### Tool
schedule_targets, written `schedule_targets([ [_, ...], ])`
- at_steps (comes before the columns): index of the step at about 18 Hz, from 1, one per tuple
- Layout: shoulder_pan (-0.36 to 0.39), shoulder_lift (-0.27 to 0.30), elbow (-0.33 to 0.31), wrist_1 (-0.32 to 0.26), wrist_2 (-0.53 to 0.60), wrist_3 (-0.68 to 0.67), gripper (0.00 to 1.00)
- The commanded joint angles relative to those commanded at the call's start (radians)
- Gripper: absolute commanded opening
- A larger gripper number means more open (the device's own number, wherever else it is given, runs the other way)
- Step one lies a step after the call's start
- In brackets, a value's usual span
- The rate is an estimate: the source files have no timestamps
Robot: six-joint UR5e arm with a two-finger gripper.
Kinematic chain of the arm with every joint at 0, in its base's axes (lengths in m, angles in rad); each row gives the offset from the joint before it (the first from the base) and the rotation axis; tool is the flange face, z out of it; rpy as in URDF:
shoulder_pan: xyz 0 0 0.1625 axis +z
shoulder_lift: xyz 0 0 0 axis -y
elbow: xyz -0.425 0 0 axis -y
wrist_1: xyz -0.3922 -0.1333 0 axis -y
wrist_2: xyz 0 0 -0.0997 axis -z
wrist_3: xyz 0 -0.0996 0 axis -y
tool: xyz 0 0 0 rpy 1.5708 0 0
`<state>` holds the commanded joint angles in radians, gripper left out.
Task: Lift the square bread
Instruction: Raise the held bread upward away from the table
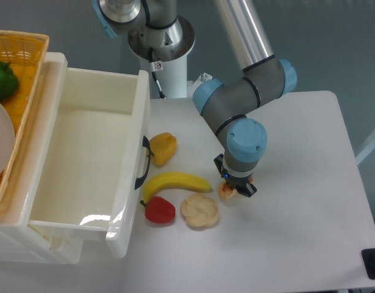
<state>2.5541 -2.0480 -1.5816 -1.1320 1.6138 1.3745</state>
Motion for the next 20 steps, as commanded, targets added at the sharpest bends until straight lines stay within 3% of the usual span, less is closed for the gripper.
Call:
schedule_targets([
  [5,0.026,0.067,0.057,-0.164,-0.061,-0.017,0.00],
  [12,0.035,0.146,0.054,-0.258,-0.064,-0.028,0.00],
  [20,0.031,0.199,0.023,-0.284,-0.074,-0.045,0.00],
])
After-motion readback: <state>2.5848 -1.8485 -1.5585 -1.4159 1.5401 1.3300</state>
